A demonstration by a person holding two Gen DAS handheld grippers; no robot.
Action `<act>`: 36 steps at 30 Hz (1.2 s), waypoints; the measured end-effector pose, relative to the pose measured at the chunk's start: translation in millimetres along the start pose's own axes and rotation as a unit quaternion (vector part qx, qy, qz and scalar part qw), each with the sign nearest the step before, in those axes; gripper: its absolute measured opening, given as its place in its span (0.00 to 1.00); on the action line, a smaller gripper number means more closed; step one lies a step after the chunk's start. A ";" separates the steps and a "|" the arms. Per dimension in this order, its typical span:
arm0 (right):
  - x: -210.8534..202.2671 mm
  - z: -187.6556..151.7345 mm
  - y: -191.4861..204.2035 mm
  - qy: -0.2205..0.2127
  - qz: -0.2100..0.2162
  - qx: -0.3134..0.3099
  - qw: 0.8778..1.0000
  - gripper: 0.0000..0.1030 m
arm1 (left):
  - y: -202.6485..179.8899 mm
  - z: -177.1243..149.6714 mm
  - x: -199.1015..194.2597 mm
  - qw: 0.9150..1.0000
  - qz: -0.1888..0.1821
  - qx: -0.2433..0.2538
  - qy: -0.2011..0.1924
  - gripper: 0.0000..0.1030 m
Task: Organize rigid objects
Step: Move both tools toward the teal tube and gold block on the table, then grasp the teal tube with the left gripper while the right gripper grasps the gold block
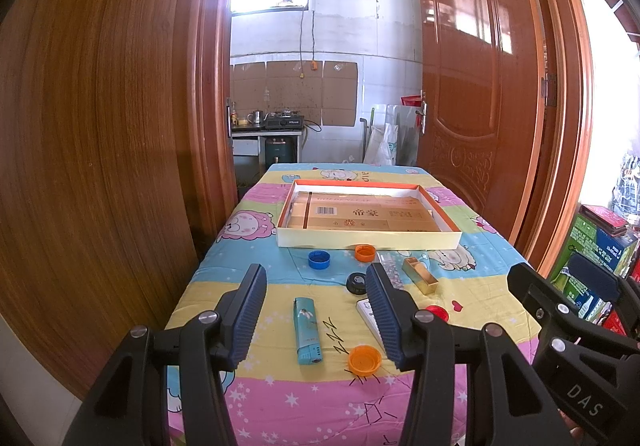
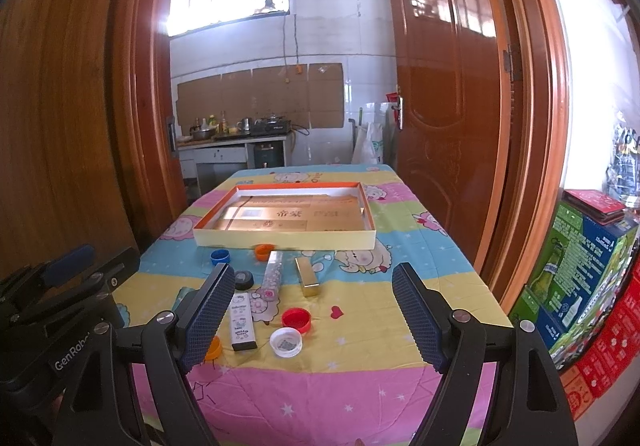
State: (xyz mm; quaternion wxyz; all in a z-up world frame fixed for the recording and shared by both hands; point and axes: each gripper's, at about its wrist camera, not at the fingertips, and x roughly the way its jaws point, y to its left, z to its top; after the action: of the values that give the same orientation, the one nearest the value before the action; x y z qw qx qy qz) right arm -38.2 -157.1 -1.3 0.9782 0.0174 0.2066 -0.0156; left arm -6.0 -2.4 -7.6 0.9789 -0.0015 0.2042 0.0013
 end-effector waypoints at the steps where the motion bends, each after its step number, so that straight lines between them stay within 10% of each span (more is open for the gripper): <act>1: 0.0 -0.1 0.0 0.000 0.000 0.000 1.000 0.80 | 0.1 0.3 0.3 1.000 0.000 0.000 -0.001 0.50; 20: 10.0 -1.7 -5.8 0.007 -0.006 -0.001 1.000 0.80 | 11.1 -2.1 15.8 1.000 0.018 0.021 0.005 0.50; 36: 85.5 -27.3 -35.2 0.088 -0.013 0.019 0.996 0.79 | 32.3 -35.1 80.9 0.994 0.000 -0.025 0.108 0.50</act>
State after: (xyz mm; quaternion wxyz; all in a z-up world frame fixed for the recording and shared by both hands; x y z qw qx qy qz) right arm 27.7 -193.1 -61.9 0.9554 0.0345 0.2916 -0.0311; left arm 54.0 29.9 -72.2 0.9509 -0.0263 0.3083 0.0061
